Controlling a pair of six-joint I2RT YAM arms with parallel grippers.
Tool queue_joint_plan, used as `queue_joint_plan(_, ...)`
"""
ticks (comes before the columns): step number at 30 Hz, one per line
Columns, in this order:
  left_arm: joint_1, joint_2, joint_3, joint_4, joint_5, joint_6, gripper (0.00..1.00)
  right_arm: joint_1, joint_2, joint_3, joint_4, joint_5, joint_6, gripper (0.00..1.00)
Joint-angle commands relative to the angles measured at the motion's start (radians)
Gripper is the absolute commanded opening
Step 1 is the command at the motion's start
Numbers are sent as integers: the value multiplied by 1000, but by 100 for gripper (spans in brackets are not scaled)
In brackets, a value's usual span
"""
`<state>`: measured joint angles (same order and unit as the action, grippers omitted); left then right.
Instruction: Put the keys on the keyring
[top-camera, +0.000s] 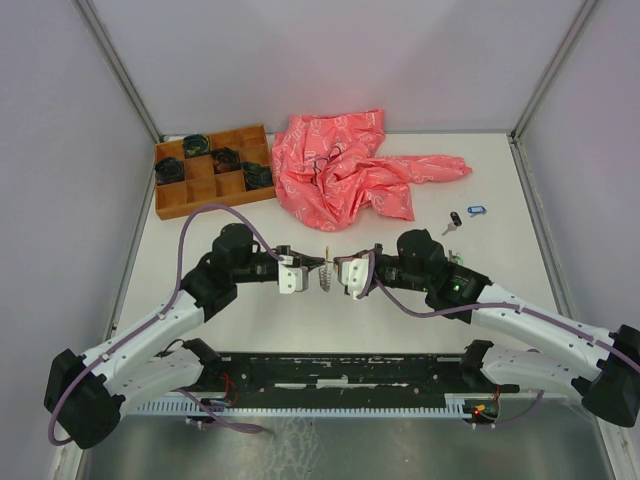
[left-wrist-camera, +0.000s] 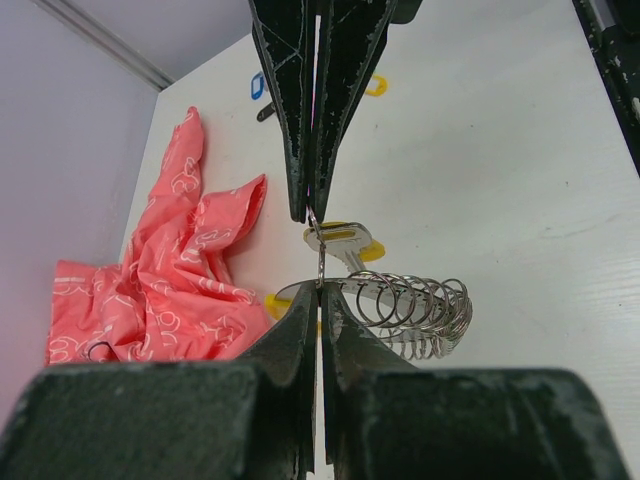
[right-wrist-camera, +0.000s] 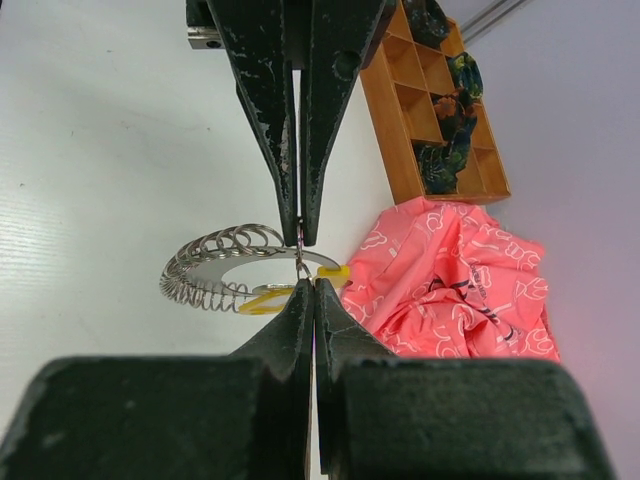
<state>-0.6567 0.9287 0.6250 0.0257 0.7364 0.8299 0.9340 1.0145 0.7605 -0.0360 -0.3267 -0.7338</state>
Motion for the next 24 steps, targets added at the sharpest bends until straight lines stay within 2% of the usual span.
queue_joint_plan(1,-3,5,33,63,30,-71,3,13,0,-4,92,21,28,1)
queue_joint_plan(12,-3,-1,28,133,21,-169,3,30,9,-19,98,54,19,1)
queue_joint_plan(24,-3,-36,-7,202,30,-192,3,31,7,-32,72,124,16,1)
